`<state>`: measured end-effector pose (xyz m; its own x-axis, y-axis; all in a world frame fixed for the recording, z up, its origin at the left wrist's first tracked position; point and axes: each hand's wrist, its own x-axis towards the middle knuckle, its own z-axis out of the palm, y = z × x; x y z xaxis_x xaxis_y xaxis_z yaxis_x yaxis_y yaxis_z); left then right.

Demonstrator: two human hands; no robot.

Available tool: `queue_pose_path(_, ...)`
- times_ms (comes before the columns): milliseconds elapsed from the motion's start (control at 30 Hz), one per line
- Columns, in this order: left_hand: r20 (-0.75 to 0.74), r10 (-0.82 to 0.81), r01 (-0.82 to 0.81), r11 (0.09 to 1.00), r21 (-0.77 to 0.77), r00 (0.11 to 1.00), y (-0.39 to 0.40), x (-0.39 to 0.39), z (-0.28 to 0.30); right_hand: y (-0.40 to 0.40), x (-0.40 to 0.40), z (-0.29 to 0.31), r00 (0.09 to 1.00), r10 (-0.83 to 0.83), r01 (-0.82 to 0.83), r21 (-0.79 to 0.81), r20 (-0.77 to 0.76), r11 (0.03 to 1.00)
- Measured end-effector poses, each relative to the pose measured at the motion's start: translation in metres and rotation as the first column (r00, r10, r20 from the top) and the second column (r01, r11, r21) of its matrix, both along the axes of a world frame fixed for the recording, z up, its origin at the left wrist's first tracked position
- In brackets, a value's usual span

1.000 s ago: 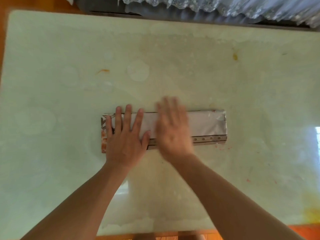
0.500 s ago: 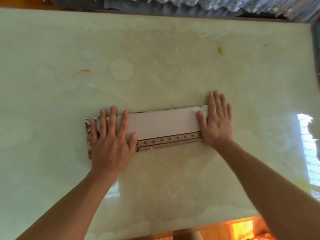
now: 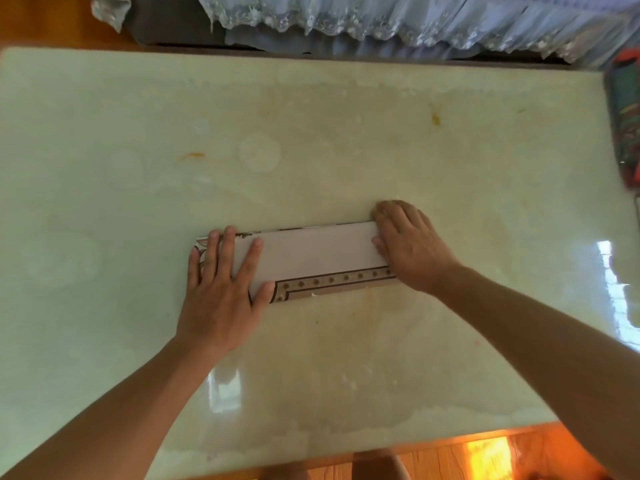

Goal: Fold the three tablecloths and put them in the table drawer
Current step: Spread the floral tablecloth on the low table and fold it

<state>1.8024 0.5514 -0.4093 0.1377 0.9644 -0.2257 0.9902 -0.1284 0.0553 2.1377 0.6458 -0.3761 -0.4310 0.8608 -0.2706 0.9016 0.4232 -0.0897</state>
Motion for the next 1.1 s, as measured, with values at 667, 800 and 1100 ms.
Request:
queue_pose_path(667, 0.056, 0.563, 0.090, 0.229, -0.969, -0.824, -0.064, 0.180, 0.108, -0.048, 0.045, 0.105, 0.816, -0.562, 0.092, -0.932, -0.131, 0.351)
queue_pose_path(800, 0.223, 0.568, -0.134, 0.195, -0.972, -0.792, -0.034, 0.196, 0.094, -0.133, 0.109, 0.106, 0.621, -0.779, 0.217, -0.937, -0.083, 0.273)
queue_pose_path(1100, 0.435, 0.809, 0.039, 0.487, -0.872, -0.395, 0.050, 0.437, 0.165, -0.235, 0.280, 0.153, -0.153, -0.929, 0.390, -0.884, -0.337, 0.256)
